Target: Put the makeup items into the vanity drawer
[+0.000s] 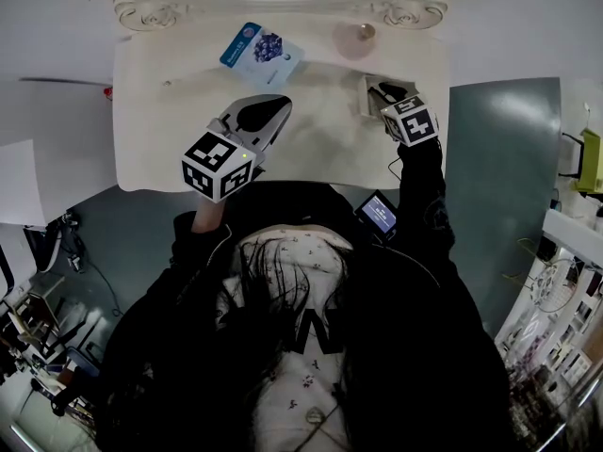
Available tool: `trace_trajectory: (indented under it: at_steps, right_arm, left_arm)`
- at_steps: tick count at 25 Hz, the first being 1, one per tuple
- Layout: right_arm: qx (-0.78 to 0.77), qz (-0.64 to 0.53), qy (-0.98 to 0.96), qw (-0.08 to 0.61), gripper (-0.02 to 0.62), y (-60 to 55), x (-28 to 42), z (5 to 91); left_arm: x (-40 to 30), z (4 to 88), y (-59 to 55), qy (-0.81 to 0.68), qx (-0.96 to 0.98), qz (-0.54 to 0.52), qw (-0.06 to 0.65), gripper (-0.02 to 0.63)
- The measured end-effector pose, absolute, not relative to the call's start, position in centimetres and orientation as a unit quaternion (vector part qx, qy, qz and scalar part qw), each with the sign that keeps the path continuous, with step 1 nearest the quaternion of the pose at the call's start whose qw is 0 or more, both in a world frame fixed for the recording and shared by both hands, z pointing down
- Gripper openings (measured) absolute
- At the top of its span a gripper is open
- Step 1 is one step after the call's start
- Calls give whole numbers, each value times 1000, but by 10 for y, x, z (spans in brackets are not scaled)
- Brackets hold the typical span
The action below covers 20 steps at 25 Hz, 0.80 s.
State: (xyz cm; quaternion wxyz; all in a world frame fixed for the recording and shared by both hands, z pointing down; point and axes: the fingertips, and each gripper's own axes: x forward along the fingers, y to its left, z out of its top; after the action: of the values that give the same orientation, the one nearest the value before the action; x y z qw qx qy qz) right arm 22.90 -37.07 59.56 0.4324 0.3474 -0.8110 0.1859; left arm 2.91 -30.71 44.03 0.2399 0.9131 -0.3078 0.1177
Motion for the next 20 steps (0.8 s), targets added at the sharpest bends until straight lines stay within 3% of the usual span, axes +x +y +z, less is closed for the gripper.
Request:
trace_trajectory:
  at_steps: [11, 20]
  right_arm:
    - [414, 161, -856, 262, 86, -331, 195, 490]
    - [451, 179, -859, 164, 83, -284, 179, 448]
  left_arm:
    - [50, 432, -290, -291, 922, 123, 225, 0]
    - [75, 427, -263, -277, 928, 133, 210, 0]
